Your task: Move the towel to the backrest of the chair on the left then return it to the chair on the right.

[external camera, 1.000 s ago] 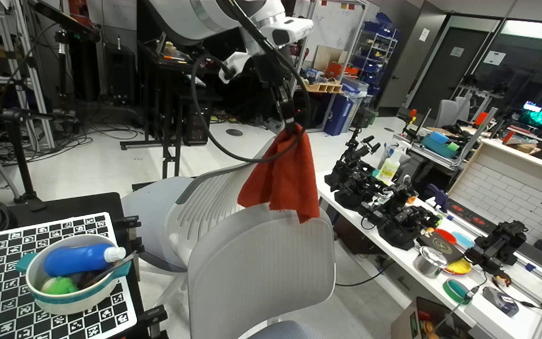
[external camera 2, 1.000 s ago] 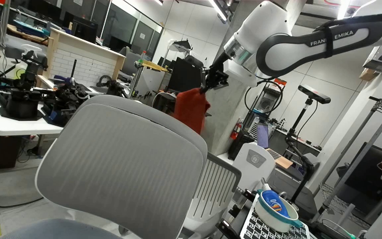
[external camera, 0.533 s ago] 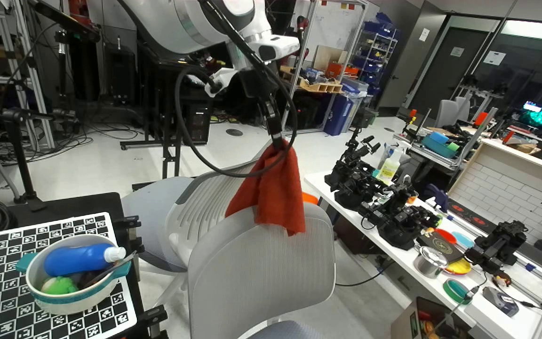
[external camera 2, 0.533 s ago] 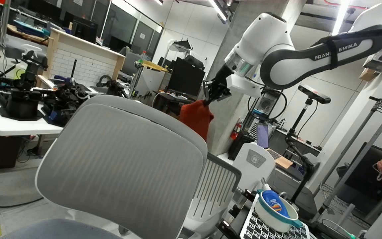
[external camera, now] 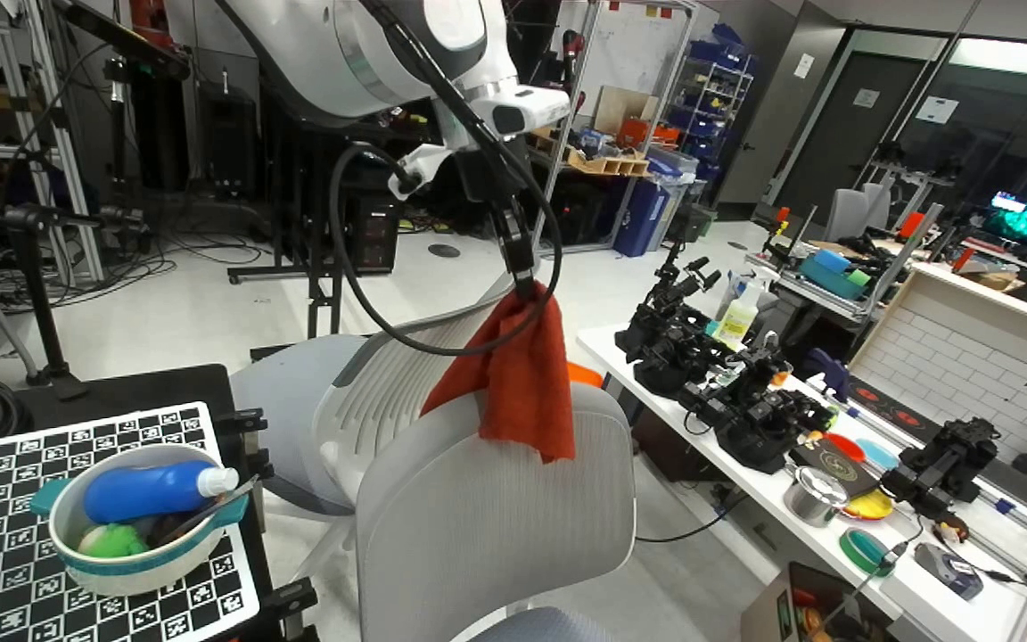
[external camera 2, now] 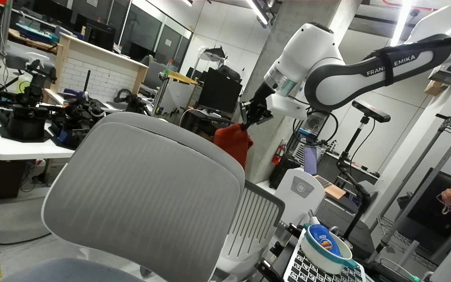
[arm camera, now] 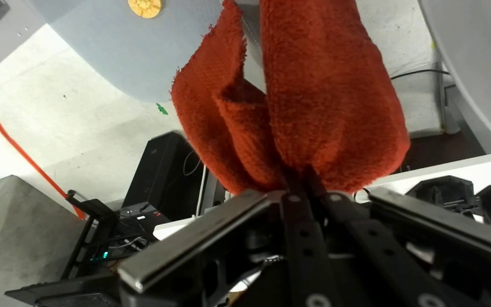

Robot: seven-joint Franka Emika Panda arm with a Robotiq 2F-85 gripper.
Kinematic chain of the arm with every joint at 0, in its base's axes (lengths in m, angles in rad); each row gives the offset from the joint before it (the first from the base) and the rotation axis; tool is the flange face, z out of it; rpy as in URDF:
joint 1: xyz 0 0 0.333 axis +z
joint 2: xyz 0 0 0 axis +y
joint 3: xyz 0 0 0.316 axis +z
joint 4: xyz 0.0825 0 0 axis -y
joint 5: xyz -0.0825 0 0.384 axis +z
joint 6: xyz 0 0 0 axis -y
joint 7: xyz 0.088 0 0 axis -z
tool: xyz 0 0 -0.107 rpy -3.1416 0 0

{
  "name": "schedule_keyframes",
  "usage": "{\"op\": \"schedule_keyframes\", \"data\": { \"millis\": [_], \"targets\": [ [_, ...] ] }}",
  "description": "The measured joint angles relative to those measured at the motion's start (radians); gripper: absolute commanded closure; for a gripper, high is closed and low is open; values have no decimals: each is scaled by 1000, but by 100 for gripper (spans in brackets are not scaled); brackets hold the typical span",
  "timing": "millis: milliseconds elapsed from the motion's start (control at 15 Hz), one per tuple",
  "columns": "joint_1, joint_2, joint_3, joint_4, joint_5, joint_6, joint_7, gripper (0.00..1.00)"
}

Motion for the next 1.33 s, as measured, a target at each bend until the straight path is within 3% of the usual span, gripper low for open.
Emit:
{"op": "schedule_keyframes", "data": {
  "millis": [667,933,1333],
  "targets": [
    [-6,17,15,-2,7,1,-4,2],
    [-5,-15,33,-4,74,4,-58,0],
    [17,-91,127,-93,555,-2,-419,0]
  ]
}}
